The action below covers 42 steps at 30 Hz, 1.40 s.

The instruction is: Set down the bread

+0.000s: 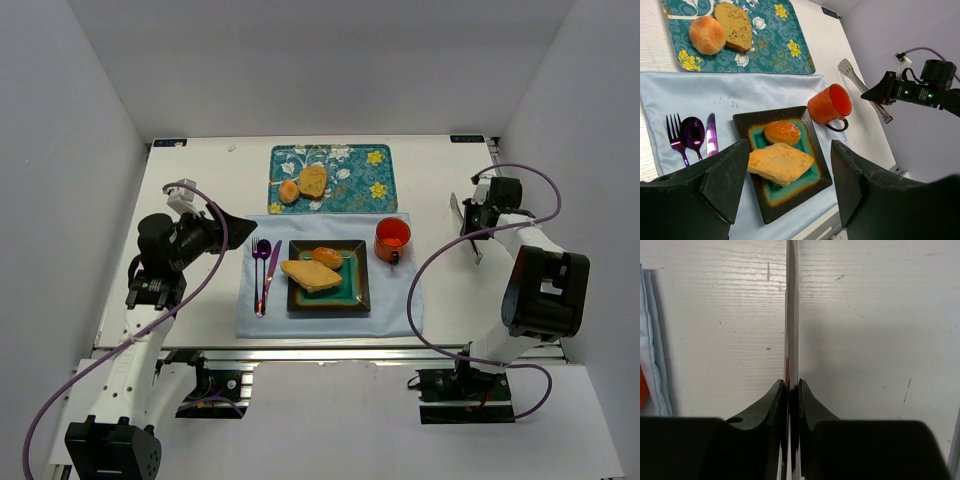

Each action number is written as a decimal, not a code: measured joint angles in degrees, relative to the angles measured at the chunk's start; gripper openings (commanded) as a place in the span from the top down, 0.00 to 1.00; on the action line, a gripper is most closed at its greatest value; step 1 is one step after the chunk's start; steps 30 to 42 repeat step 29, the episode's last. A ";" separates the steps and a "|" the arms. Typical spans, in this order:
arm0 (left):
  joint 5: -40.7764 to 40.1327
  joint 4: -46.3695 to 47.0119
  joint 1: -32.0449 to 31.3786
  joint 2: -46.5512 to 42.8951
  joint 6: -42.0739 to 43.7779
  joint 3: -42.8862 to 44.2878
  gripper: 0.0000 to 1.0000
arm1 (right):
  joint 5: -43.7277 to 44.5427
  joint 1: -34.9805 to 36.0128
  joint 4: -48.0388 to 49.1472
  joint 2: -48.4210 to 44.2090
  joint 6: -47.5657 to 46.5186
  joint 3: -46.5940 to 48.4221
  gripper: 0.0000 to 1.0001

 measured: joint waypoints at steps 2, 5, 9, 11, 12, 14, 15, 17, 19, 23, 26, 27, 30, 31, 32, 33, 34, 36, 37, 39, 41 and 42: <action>0.00 -0.02 0.00 0.04 0.02 0.00 0.25 | 0.33 0.22 1.66 -0.02 0.04 -1.05 0.64; 0.00 0.00 0.00 0.17 0.02 0.00 0.25 | 0.74 0.42 2.23 1.29 0.20 -2.40 0.49; 0.00 -0.04 0.00 0.59 0.02 0.00 0.25 | 1.29 0.42 2.60 4.39 -0.15 -4.22 0.42; 0.00 -0.07 0.00 0.63 0.02 0.00 0.25 | 1.25 0.48 3.21 4.48 -0.35 -4.20 0.40; 0.00 -0.09 0.00 0.63 0.04 0.02 0.25 | 1.25 0.48 3.32 4.48 -0.50 -4.20 0.39; 0.00 -0.09 0.00 0.63 0.07 0.02 0.25 | 1.22 0.46 3.23 4.48 -0.68 -4.15 0.34; 0.00 -0.17 0.00 0.63 0.09 0.02 0.25 | 1.20 0.46 2.91 4.48 -0.90 -3.98 0.22; -0.02 -0.44 0.00 0.63 0.15 0.02 0.25 | 0.96 0.28 1.38 4.42 -1.33 -3.32 0.11; -0.07 -0.79 0.00 0.63 0.17 0.11 0.25 | 0.22 -0.15 -0.66 3.72 -2.69 -2.47 0.11; -0.07 -1.07 0.00 0.59 0.17 0.11 0.25 | -2.03 -0.57 -4.87 -1.90 -5.16 0.26 0.11; -0.07 -1.03 0.00 0.59 0.15 0.11 0.25 | -3.52 -0.55 -7.48 -5.99 -5.25 5.35 0.11; -0.07 -0.96 0.00 0.61 0.13 0.11 0.25 | -4.15 -0.55 -8.26 -6.71 -4.94 7.80 0.11; -0.02 -0.79 0.00 0.70 0.11 0.11 0.25 | -5.38 -0.42 -8.72 -7.54 -4.15 11.87 0.11; -0.02 -0.79 0.00 0.70 0.11 0.11 0.25 | -5.38 -0.42 -8.72 -7.54 -4.15 11.87 0.11; -0.02 -0.79 0.00 0.70 0.11 0.11 0.25 | -5.38 -0.42 -8.72 -7.54 -4.15 11.87 0.11; -0.02 -0.79 0.00 0.70 0.11 0.11 0.25 | -5.38 -0.42 -8.72 -7.54 -4.15 11.87 0.11; -0.02 -0.79 0.00 0.70 0.11 0.11 0.25 | -5.38 -0.42 -8.72 -7.54 -4.15 11.87 0.11; -0.02 -0.79 0.00 0.70 0.11 0.11 0.25 | -5.38 -0.42 -8.72 -7.54 -4.15 11.87 0.11; -0.02 -0.79 0.00 0.70 0.11 0.11 0.25 | -5.38 -0.42 -8.72 -7.54 -4.15 11.87 0.11; -0.02 -0.79 0.00 0.70 0.11 0.11 0.25 | -5.38 -0.42 -8.72 -7.54 -4.15 11.87 0.11; -0.02 -0.79 0.00 0.70 0.11 0.11 0.25 | -5.38 -0.42 -8.72 -7.54 -4.15 11.87 0.11; -0.02 -0.79 0.00 0.70 0.11 0.11 0.25 | -5.38 -0.42 -8.72 -7.54 -4.15 11.87 0.11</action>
